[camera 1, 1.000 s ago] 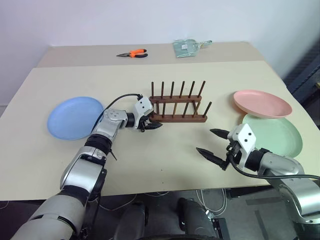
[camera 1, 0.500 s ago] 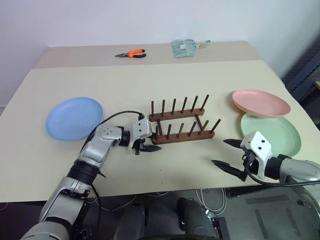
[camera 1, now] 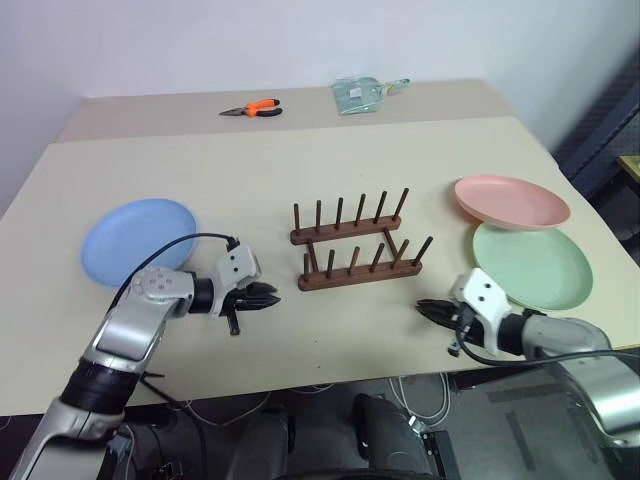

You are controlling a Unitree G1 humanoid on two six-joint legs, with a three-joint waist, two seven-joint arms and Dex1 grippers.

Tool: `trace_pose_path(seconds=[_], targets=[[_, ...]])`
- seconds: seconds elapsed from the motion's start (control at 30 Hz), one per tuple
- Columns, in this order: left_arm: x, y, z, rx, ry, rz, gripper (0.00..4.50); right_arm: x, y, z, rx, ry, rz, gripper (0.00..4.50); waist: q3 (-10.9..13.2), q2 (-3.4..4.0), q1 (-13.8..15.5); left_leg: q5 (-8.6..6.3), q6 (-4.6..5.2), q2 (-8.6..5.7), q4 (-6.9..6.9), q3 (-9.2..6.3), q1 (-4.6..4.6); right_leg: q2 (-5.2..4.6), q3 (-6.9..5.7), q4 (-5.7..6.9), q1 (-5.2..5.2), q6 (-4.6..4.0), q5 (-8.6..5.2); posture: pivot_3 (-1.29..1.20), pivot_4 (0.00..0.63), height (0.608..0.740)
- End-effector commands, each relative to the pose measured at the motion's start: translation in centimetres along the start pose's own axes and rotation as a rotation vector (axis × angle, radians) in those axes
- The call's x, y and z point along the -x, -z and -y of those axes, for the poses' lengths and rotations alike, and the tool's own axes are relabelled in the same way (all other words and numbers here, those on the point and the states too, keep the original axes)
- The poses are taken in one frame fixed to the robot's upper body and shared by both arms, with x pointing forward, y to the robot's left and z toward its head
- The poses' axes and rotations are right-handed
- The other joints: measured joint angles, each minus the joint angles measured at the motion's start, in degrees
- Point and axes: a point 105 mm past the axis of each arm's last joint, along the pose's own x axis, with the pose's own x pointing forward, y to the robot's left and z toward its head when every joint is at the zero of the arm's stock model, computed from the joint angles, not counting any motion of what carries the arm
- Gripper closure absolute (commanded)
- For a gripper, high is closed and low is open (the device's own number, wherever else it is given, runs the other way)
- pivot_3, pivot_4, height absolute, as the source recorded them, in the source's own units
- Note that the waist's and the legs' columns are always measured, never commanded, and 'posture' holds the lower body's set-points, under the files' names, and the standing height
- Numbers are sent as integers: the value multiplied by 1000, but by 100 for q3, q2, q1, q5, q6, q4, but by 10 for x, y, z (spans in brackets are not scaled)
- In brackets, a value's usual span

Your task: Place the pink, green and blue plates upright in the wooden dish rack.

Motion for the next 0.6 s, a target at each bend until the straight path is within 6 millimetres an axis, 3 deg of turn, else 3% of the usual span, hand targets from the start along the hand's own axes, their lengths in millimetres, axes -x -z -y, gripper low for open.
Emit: trace_pose_path(seconds=[0.03,0.13,0.27,0.4,0.6], targets=[[-31,-21,26,-23,-8,69,3843,-18,-1,6,60,54,-8,4500,2,0,113,0,0,-8,6,-3,-4,-9,0,-2,2,0,0,0,150,740],[-53,-26,20,-12,-139,70,3843,-32,1,21,103,143,-28,4500,1,-10,139,1,-1,-17,21,-5,-5,-14,-1,-2,12,1,1,0,150,740],[-68,-26,-13,110,-379,58,3843,-47,-4,45,115,272,-12,4500,-1,-10,120,1,-1,-17,19,-7,18,-10,-2,-1,33,1,0,0,150,740],[-70,-23,-38,148,-508,48,3843,-59,-13,64,135,351,16,4500,-2,-7,109,2,-2,-17,16,-7,32,-7,-2,2,40,1,1,0,150,740],[-66,-19,-53,124,-544,35,3843,-67,-24,76,148,363,47,4500,-9,4,29,3,-4,-15,3,-6,40,-3,-2,3,40,8,8,0,150,740]])
